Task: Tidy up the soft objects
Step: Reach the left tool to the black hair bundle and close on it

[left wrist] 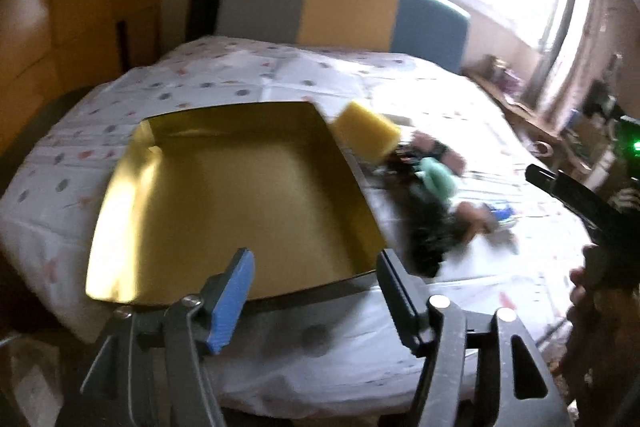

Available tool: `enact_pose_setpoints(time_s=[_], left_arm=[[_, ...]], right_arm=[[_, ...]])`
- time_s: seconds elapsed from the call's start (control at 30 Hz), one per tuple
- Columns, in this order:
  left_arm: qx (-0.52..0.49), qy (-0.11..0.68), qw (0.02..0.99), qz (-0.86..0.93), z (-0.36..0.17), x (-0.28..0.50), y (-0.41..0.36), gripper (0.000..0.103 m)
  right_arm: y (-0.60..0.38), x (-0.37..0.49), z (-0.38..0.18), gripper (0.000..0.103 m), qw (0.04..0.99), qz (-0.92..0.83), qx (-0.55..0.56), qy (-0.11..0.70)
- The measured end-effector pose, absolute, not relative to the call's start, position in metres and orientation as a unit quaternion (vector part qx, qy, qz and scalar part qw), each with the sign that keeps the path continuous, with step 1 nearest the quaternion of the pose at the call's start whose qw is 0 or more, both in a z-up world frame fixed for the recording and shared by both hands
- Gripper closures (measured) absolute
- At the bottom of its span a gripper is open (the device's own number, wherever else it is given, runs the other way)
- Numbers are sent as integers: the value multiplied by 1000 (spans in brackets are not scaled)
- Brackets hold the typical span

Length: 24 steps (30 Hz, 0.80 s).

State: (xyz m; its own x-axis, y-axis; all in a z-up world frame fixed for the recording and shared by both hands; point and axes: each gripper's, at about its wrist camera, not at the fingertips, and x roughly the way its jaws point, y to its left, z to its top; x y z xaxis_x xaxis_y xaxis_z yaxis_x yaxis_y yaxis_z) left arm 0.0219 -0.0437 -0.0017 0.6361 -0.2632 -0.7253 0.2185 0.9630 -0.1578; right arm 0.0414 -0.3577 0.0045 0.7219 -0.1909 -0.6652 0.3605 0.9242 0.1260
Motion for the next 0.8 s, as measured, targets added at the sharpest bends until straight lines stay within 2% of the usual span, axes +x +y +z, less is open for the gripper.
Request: enact_pose_setpoints(time_s=[0.2, 0.43, 0.8], left_arm=[[13, 419, 888, -191, 0, 44, -103, 38], [13, 484, 841, -242, -23, 85, -159, 40], [28, 525, 821, -221, -64, 146, -214, 41]], right_arm=[[-448, 42, -14, 0, 893, -191, 209, 349], [-489, 34, -42, 0, 867, -196, 292, 353], [-483, 40, -44, 0, 868, -172, 291, 362]])
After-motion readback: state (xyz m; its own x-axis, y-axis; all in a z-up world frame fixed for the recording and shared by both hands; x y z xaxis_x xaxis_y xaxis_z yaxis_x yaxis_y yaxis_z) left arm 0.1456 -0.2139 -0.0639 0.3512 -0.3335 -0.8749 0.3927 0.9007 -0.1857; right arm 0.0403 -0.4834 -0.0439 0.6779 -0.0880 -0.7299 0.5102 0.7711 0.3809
